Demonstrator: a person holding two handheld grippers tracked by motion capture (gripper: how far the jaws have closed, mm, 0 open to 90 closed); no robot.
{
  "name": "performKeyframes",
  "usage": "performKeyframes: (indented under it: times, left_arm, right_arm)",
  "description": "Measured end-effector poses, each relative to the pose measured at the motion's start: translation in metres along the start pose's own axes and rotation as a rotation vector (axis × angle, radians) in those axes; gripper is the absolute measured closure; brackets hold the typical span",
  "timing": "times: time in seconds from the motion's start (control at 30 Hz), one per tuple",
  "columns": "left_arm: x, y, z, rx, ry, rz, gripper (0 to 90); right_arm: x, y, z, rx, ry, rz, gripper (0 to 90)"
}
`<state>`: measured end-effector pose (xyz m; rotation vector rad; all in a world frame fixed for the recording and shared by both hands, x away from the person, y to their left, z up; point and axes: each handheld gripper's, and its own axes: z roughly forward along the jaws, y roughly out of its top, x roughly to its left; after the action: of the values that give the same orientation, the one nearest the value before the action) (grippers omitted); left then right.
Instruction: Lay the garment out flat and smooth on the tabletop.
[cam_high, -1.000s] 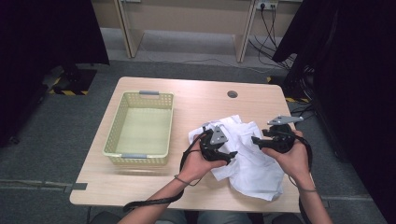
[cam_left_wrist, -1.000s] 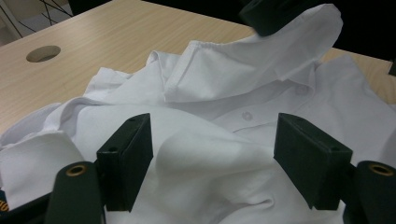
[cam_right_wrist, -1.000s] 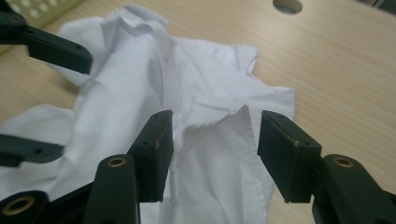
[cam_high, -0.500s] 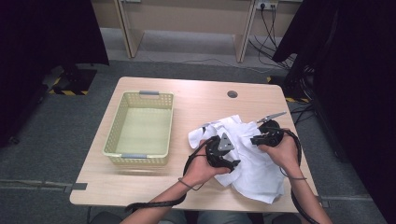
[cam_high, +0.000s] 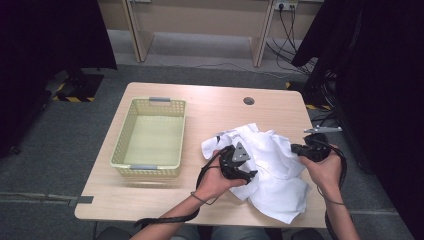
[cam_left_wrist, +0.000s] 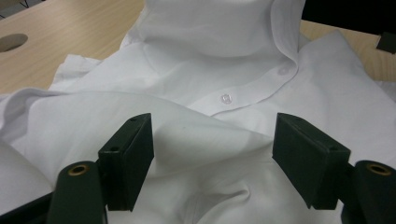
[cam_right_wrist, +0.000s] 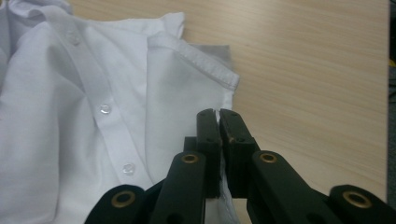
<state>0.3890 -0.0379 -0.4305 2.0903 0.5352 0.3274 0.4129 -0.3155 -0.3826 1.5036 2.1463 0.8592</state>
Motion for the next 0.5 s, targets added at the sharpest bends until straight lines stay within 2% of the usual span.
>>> performKeyframes:
  times: [0.23,0.4,0.5]
  left_arm:
    - [0.0,0.0,0.002,-0.005,0.002,-0.001,28.3]
    - [0.001,-0.001,0.002,-0.004,0.004,-0.007,28.2]
    - [0.001,0.0,0.002,-0.007,0.006,-0.007,28.1]
  right_arm:
    - [-0.02,-0.018,-0.011,-0.017,-0.07,0.069,87.0]
    - [-0.031,-0.032,-0.011,0.025,-0.106,0.095,85.2]
    - [-0.035,-0.037,-0.011,0.051,-0.129,0.092,77.5]
